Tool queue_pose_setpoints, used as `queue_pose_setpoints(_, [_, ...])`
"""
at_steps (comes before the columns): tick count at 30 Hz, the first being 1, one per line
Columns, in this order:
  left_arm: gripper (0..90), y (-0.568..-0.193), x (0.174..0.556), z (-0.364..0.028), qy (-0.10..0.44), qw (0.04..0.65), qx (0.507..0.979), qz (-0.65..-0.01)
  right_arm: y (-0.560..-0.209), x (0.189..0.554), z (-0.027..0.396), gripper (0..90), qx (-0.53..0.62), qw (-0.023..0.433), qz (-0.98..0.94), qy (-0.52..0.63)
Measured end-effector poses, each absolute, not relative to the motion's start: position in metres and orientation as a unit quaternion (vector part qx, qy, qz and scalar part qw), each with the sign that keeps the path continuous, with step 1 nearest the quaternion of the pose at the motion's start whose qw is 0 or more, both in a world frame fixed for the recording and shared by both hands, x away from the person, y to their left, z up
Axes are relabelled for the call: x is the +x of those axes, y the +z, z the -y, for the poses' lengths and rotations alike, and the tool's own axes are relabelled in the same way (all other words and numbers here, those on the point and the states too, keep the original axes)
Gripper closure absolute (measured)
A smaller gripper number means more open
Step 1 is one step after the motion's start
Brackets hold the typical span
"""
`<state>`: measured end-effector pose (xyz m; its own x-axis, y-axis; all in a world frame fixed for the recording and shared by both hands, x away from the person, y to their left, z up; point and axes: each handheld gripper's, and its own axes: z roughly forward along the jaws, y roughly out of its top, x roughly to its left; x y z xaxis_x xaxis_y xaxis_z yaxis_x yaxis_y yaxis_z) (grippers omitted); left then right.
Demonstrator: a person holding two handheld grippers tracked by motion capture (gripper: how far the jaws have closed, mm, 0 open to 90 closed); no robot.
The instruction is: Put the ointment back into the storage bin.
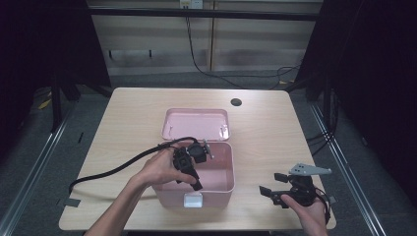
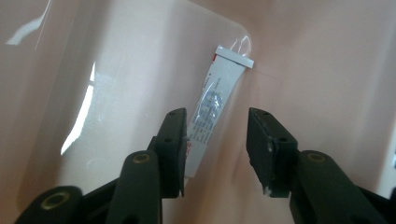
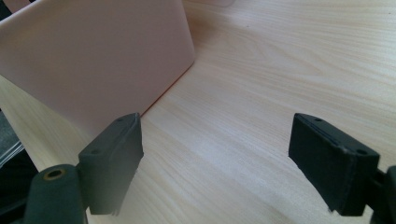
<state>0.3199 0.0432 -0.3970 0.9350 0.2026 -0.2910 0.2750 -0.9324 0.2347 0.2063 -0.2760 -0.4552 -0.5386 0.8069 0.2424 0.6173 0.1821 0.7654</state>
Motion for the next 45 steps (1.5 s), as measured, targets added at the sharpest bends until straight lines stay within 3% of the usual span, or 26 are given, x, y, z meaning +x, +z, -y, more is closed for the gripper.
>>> queue_pose_setpoints(13, [55.4, -0.375, 0.321, -0.055, -0.144, 0.177, 0.964, -0.134, -0.455, 0.206, 0.276, 17.5, 0.467, 0.109, -0.761, 0.437])
queue_pose_setpoints(24, [44.7, -0.358, 0.32, -0.067, -0.108, 0.216, 0.959, -0.147, -0.455, 0.206, 0.276, 17.5, 0.469, 0.108, -0.76, 0.437])
queue_pose_setpoints(45, [41.4, -0.336, 0.317, -0.1, -0.084, 0.255, 0.95, -0.158, -0.455, 0.206, 0.276, 17.5, 0.47, 0.109, -0.76, 0.436])
